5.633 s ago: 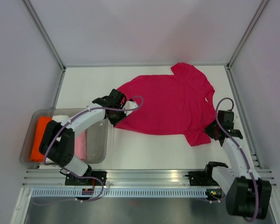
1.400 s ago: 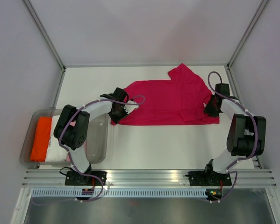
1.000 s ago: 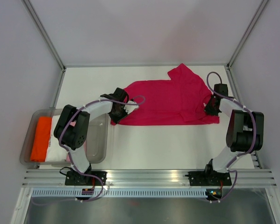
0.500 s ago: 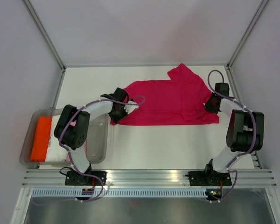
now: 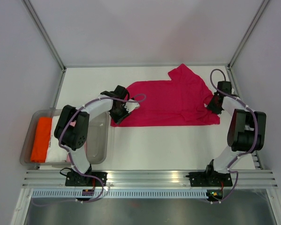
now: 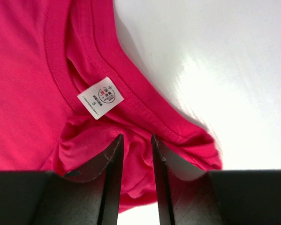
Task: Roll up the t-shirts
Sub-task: Fold the tshirt
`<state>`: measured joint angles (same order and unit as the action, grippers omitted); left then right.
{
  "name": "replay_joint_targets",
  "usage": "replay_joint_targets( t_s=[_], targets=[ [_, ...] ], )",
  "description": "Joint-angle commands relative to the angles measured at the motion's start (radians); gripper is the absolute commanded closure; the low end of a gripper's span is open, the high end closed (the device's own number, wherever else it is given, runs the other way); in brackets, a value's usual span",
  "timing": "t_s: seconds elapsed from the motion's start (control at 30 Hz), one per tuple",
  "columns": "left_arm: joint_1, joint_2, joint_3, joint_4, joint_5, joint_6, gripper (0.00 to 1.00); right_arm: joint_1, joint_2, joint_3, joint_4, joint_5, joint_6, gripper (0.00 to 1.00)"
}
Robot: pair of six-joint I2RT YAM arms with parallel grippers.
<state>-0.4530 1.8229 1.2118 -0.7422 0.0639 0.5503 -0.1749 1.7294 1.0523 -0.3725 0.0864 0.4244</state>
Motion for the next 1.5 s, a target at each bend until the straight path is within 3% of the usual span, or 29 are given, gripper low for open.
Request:
replay_joint_targets(
  t_s=[0.0,0.07,0.23,0.4,0.47,0.53,0.73,0.8,0.87,0.93,0.97,1.27,1.47],
  targets=[
    [0.002,-0.042,0.094,-0.072,0.082,-0.033,0.61,-0.008,-0.093,0.084,-0.069,0.094,-0.053,0.63],
    [0.004,-0.065,0.121,-0.072,0.093,-0.049,0.50,-0.017,-0.091,0.094,-0.114,0.096,-0.050,0.63],
    [0.028,-0.001,0.179,-0.063,0.067,-0.098,0.48,-0.025,-0.085,0.023,-0.109,0.078,-0.004,0.69],
    [0.071,0.114,0.232,-0.033,-0.016,-0.136,0.47,-0.025,-0.051,-0.002,-0.082,0.023,-0.007,0.49],
    [0.082,0.128,0.229,0.023,-0.033,-0.139,0.44,-0.025,-0.021,0.000,-0.065,0.048,-0.010,0.51],
    [0.079,0.147,0.215,0.072,-0.056,-0.142,0.44,-0.034,0.022,0.008,-0.057,0.055,-0.010,0.61],
    [0.079,0.191,0.181,0.107,-0.101,-0.124,0.55,-0.074,0.059,-0.014,-0.008,-0.013,-0.003,0.72],
    [0.079,0.193,0.166,0.127,-0.090,-0.122,0.63,-0.075,0.068,-0.009,-0.009,-0.005,-0.001,0.74],
    [0.080,0.202,0.164,0.136,-0.095,-0.119,0.79,-0.081,0.079,-0.003,-0.008,-0.002,-0.001,0.81],
    [0.079,0.210,0.163,0.144,-0.102,-0.119,0.88,-0.087,0.079,0.000,-0.009,0.021,0.010,0.99],
    [0.079,0.220,0.163,0.144,-0.105,-0.118,0.97,-0.097,0.075,0.000,-0.006,0.026,0.013,1.00],
    [0.079,0.225,0.135,0.152,-0.121,-0.104,0.98,-0.107,-0.019,0.009,-0.010,0.078,0.017,1.00],
    [0.077,0.225,0.140,0.153,-0.111,-0.110,0.96,-0.107,0.064,0.012,0.006,0.007,-0.006,0.96]
  ],
)
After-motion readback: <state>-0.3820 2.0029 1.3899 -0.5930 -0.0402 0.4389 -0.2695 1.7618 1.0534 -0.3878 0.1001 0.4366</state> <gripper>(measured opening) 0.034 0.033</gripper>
